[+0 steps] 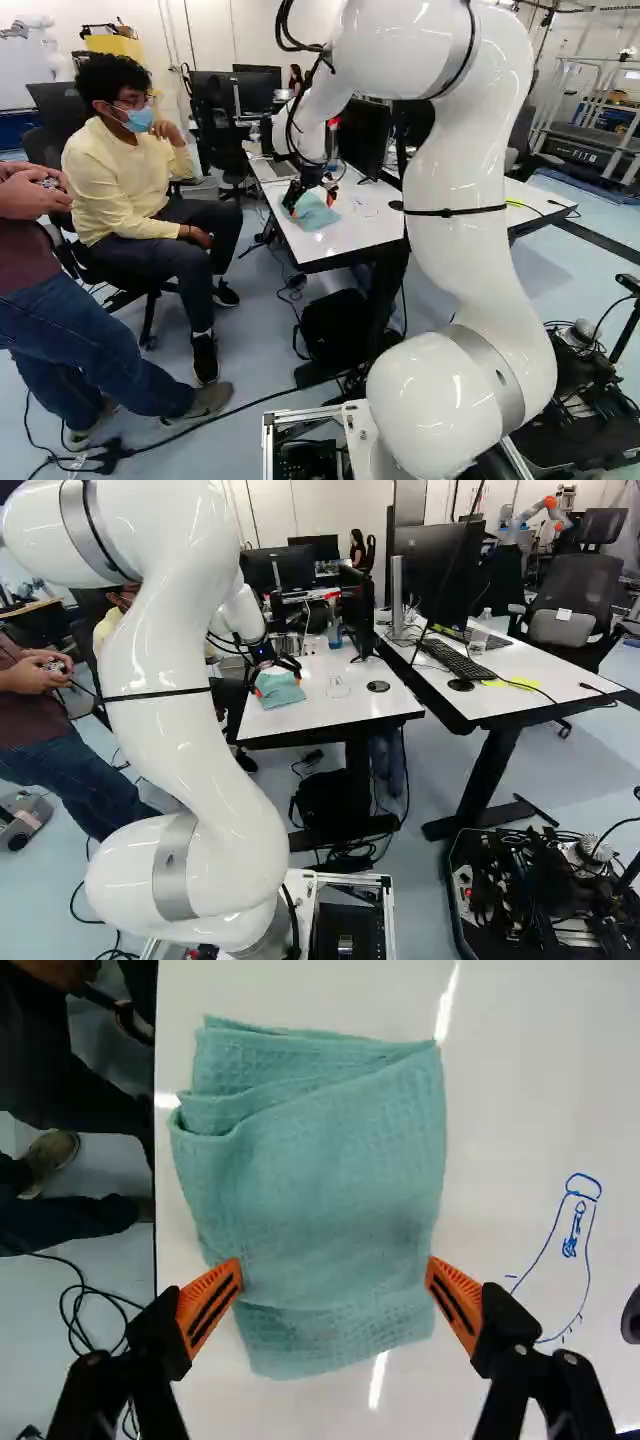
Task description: Clean the table with the green towel
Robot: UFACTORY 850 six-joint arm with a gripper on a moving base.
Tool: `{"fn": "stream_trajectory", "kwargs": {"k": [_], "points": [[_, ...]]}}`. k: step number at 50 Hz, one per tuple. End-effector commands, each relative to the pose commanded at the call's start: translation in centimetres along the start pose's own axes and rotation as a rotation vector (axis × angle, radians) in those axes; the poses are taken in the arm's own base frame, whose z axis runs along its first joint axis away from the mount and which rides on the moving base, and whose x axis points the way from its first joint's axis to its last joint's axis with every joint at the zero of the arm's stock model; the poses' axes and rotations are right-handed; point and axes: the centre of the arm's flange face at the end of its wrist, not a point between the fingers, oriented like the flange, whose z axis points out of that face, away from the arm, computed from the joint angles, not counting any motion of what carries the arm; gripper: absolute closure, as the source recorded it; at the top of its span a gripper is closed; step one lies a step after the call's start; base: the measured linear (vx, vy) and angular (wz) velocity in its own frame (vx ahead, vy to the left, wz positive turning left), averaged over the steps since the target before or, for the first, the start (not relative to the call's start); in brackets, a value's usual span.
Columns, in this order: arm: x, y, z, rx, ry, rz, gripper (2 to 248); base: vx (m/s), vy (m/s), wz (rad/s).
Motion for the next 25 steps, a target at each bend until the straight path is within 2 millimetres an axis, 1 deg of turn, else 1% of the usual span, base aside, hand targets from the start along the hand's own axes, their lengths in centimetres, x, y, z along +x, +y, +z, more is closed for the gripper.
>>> {"fn": "stream_trajectory", "kwargs": {"k": [11, 25], "points": [[1.9, 0.0, 0.4, -0.002, 0.019, -0.002, 3, 0.000, 0.000, 0.000], [4.4, 1.7, 1.0, -0.011, 0.107, 0.022, 3, 0.000, 0.000, 0.000]]}}
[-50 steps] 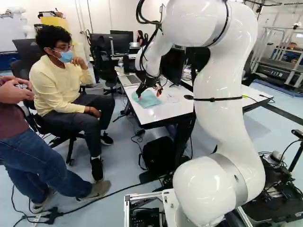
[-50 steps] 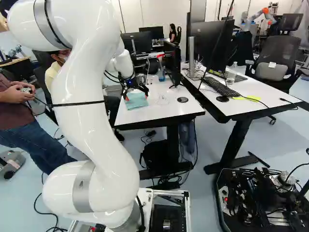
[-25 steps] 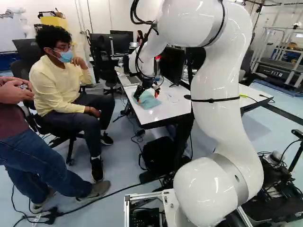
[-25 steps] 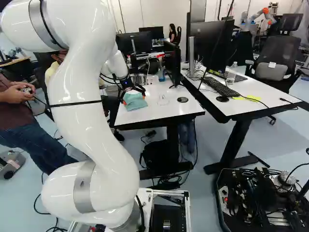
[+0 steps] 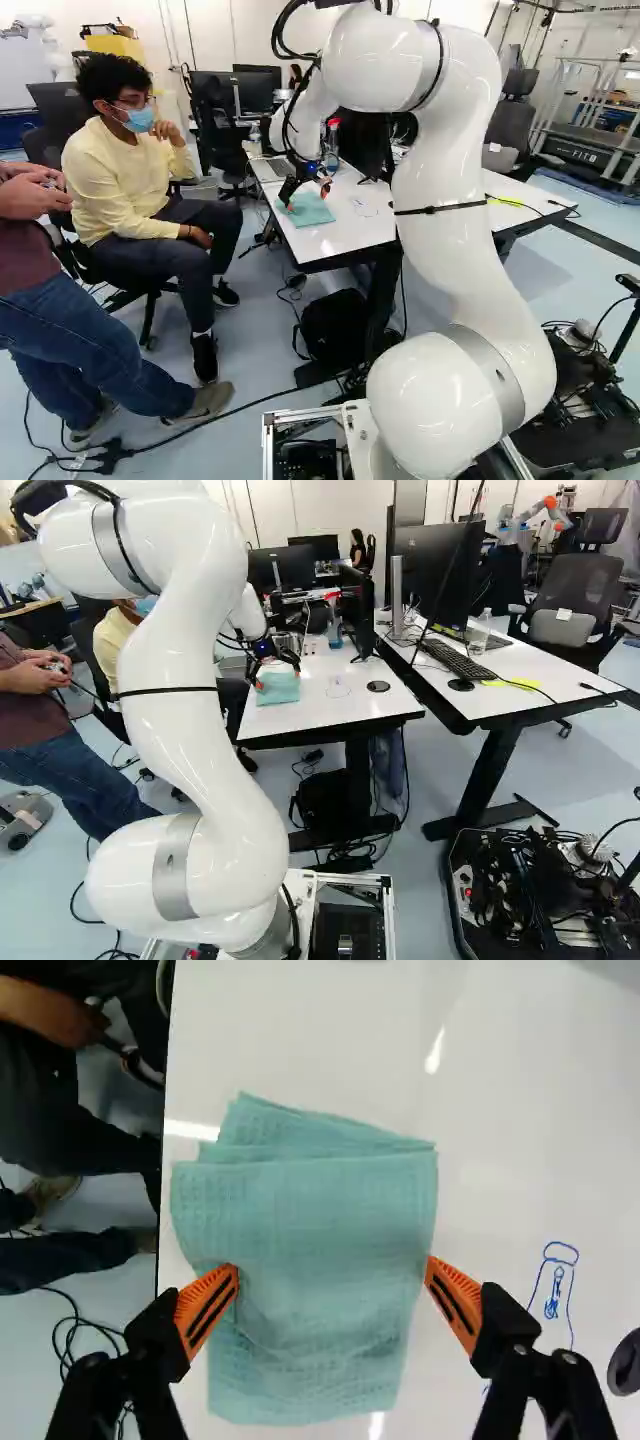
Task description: Clean the table with the green towel
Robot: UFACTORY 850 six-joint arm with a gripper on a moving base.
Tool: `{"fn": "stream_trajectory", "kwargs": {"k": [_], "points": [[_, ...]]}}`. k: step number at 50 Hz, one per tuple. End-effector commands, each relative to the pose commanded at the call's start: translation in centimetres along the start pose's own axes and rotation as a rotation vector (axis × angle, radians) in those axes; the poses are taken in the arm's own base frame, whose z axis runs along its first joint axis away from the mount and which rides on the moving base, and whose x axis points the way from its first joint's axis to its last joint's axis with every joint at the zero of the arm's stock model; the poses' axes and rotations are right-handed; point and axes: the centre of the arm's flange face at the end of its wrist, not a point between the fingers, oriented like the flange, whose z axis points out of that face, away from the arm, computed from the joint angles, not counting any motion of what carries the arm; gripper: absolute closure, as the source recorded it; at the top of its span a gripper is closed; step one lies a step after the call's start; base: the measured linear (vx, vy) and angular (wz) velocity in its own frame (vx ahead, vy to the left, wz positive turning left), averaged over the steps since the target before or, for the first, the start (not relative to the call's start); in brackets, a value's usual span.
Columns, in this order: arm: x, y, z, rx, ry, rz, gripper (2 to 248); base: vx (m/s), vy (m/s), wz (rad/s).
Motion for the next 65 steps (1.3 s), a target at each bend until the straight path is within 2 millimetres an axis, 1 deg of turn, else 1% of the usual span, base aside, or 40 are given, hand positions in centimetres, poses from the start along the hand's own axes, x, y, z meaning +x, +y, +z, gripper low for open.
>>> {"fn": "stream_trajectory", "kwargs": {"k": [13, 24, 33, 47, 65], "points": [[2.2, 1.6, 0.7, -0.010, 0.111, 0.020, 3, 0.000, 0.000, 0.000], [2.8, 1.7, 0.7, -0.011, 0.164, 0.022, 3, 0.000, 0.000, 0.000], [2.0, 1.0, 0.3, -0.005, 0.156, 0.016, 3, 0.000, 0.000, 0.000], [-0.2, -0.7, -0.7, 0.027, 0.102, 0.036, 3, 0.000, 0.000, 0.000], [-3.0, -3.0, -1.9, 0.112, 0.047, 0.154, 3, 0.000, 0.000, 0.000]]}}
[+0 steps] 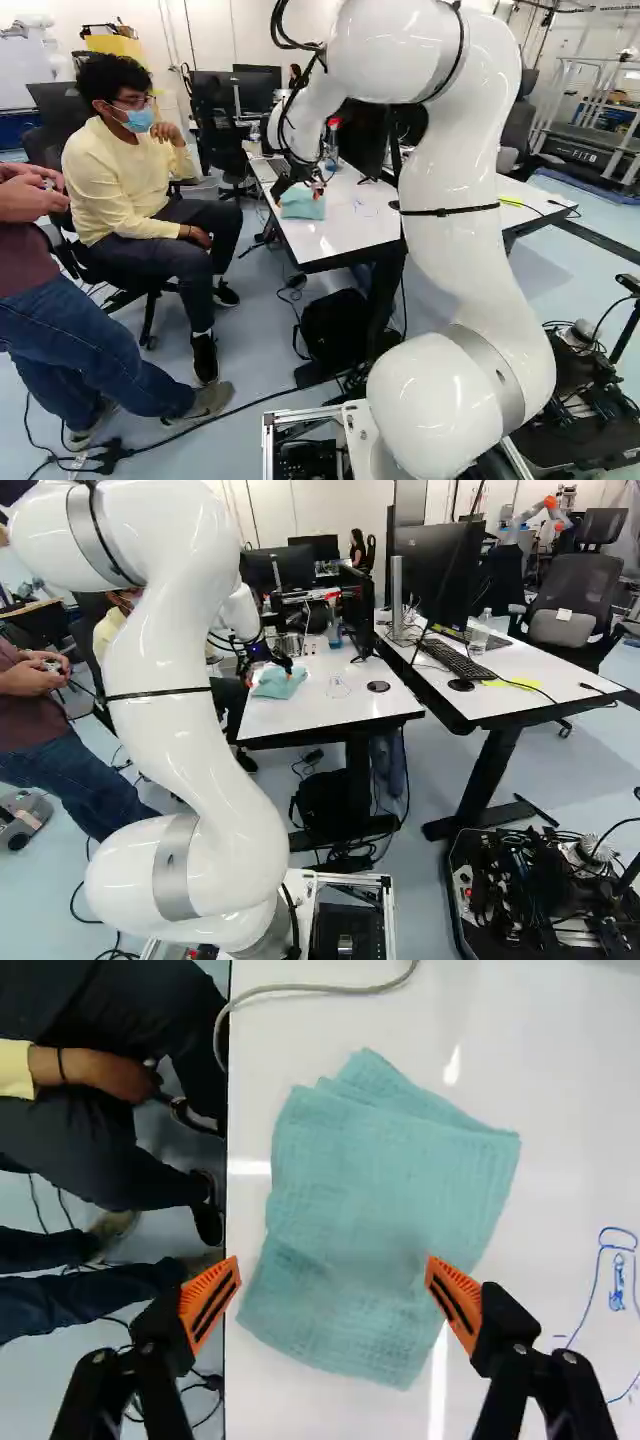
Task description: Clean the table with the green towel
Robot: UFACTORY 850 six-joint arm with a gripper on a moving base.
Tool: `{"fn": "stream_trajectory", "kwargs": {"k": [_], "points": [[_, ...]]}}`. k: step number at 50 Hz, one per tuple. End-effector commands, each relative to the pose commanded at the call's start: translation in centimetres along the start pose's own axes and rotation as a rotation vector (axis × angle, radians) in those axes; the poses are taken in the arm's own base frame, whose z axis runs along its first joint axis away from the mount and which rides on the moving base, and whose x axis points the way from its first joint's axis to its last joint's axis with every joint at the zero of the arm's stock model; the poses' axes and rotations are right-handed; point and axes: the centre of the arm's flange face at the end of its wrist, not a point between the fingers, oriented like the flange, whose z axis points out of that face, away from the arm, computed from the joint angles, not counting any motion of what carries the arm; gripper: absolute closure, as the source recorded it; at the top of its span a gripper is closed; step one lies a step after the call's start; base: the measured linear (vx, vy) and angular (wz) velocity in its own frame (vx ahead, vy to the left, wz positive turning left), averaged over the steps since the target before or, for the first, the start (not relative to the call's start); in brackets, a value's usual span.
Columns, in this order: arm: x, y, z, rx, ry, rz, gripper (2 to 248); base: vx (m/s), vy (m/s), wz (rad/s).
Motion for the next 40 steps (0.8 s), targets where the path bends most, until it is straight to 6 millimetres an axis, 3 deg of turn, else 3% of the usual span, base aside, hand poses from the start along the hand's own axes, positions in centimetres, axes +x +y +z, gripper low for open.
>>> {"fn": "stream_trajectory", "kwargs": {"k": [11, 21, 40], "points": [[-1.4, -0.6, -1.0, 0.049, 0.027, 0.099, 3, 0.000, 0.000, 0.000], [-2.2, 0.0, -2.9, 0.068, 0.093, 0.169, 3, 0.000, 0.000, 0.000], [-4.6, 0.6, -6.6, 0.050, 0.196, 0.159, 3, 0.000, 0.000, 0.000]]}}
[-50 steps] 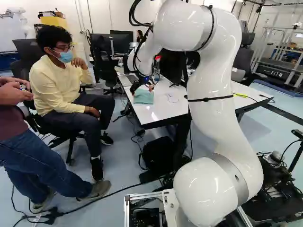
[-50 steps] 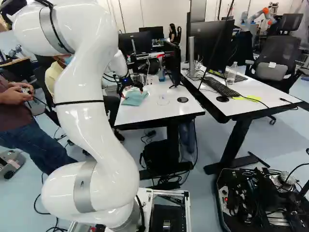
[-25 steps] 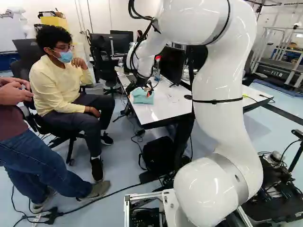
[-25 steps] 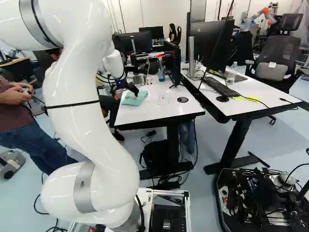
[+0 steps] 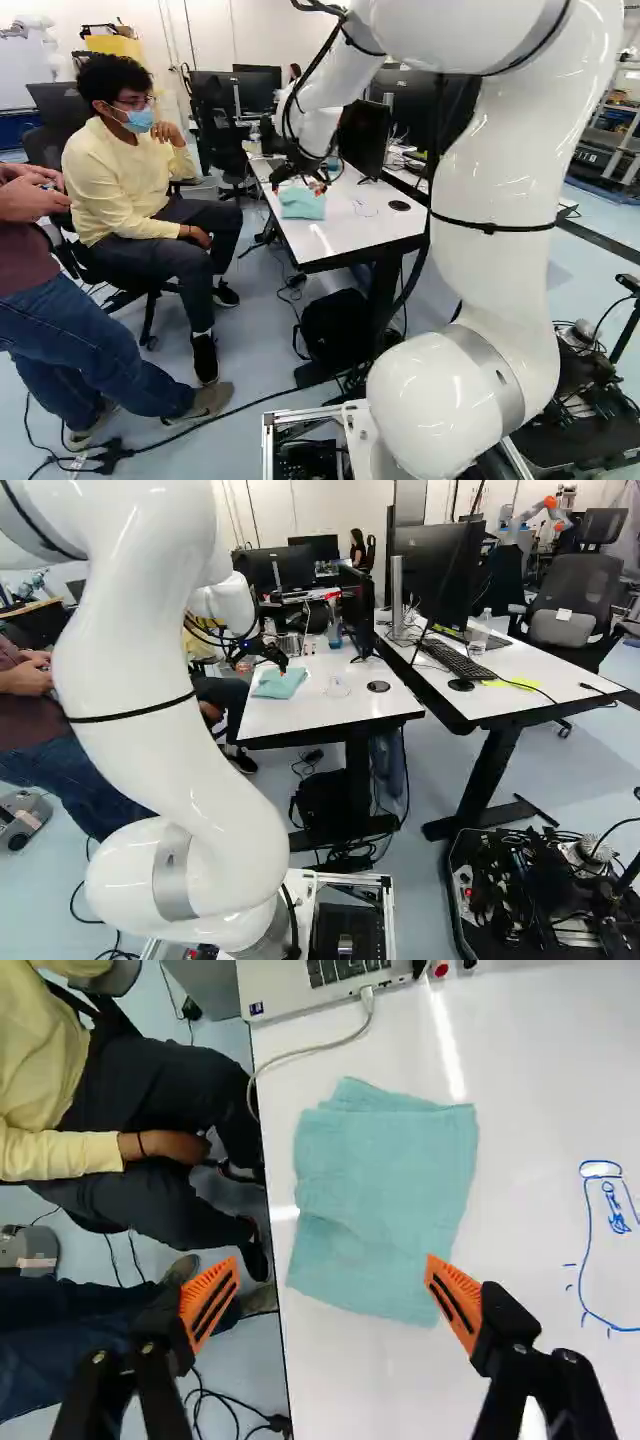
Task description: Clean the table with the green towel
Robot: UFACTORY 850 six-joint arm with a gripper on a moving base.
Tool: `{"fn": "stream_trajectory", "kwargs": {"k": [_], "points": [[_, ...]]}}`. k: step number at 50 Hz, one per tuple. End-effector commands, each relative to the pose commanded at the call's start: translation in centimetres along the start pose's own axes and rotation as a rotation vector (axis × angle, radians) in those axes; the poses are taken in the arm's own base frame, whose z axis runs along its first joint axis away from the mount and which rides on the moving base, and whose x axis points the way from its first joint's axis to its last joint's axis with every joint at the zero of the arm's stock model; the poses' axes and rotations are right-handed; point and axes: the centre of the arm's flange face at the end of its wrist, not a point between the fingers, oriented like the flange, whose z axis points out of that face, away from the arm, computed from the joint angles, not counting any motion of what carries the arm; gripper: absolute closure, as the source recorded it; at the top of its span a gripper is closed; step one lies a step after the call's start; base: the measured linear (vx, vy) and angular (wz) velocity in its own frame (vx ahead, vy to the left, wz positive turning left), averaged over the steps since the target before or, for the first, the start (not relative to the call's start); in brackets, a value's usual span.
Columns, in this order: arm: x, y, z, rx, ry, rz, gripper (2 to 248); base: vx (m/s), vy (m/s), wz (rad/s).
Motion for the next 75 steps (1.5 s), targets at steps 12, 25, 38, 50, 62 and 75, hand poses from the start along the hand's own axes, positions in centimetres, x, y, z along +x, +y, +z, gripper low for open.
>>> {"fn": "stream_trajectory", "kwargs": {"k": [12, 25, 38, 50, 62, 75], "points": [[0.1, 0.1, -0.7, -0.006, 0.085, -0.025, 3, 0.000, 0.000, 0.000], [-0.2, 0.1, -0.6, -0.007, 0.061, -0.025, 3, 0.000, 0.000, 0.000], [-1.1, 0.8, 1.1, -0.011, -0.086, 0.005, 3, 0.000, 0.000, 0.000], [-0.9, 1.9, 3.3, -0.020, -0.182, 0.034, 3, 0.000, 0.000, 0.000], [1.2, 1.9, 4.8, -0.020, -0.142, 0.035, 3, 0.000, 0.000, 0.000], [2.8, 1.7, 5.5, -0.019, -0.056, 0.031, 3, 0.000, 0.000, 0.000]]}}
